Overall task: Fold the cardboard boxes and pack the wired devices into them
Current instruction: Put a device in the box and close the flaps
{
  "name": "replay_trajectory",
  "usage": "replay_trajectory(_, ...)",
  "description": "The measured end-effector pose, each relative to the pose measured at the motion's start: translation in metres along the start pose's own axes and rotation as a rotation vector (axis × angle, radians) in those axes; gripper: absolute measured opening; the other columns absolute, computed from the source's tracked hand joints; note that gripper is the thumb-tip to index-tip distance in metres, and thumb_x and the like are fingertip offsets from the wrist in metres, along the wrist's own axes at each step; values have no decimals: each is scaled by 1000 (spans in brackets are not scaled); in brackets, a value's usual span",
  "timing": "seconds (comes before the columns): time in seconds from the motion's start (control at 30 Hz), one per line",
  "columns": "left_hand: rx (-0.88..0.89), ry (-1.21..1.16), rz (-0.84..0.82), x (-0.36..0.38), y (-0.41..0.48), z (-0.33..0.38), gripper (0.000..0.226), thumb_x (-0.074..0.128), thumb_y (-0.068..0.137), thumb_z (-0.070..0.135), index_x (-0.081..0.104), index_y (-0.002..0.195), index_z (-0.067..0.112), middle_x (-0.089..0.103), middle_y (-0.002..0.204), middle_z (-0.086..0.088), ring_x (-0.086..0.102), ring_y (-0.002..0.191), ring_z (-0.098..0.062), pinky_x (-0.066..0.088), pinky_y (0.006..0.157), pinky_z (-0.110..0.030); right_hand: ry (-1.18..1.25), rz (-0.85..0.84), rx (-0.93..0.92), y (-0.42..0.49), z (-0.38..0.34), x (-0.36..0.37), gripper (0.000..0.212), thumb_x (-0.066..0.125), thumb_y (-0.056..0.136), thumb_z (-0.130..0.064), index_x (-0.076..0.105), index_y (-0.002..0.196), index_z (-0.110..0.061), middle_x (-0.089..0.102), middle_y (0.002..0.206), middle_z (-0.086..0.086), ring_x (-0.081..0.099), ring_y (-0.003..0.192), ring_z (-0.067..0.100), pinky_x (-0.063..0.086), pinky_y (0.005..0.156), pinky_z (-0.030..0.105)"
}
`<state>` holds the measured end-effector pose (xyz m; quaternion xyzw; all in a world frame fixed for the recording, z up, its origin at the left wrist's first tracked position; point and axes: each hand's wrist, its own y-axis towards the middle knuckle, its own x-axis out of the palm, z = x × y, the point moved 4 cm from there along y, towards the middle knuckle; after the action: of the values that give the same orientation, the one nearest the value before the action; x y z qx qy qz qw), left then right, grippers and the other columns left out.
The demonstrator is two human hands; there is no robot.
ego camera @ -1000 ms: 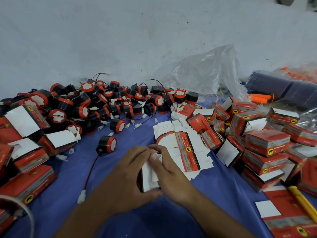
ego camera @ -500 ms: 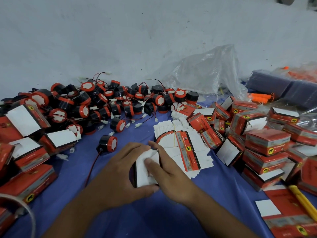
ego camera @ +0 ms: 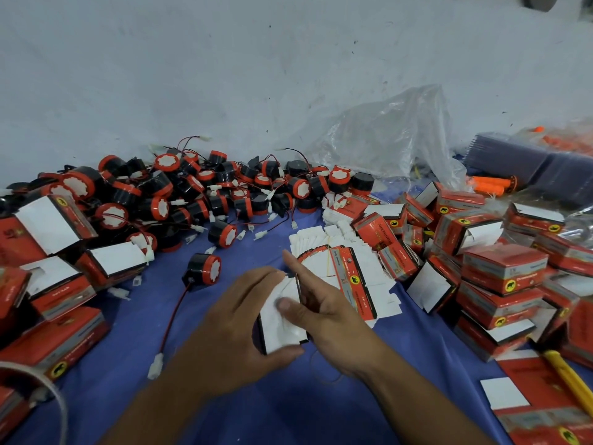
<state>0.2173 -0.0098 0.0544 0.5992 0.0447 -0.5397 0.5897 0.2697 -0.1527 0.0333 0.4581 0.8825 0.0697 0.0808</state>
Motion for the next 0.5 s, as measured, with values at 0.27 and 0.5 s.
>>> replay_trajectory(0.27, -47, -208, -175, 2, -4, -7, 86, 53, 79, 78, 20, 150, 42, 16, 159, 26, 18, 147, 2, 21, 113, -14, -250, 42, -107, -3, -11, -3, 98, 75, 89, -17, 10, 158, -43, 61, 119, -13, 65, 100, 8, 54, 87, 29)
replay_trajectory(0.5, 40, 231, -218, -8, -7, -25, 61, 52, 85, 72, 54, 125, 26, 51, 121, 6, 46, 114, -16, 38, 102, -34, -987, -152, -436, -5, -2, 27, 108, 71, 87, -19, -9, 159, -26, 64, 121, 12, 56, 103, 19, 44, 91, 34)
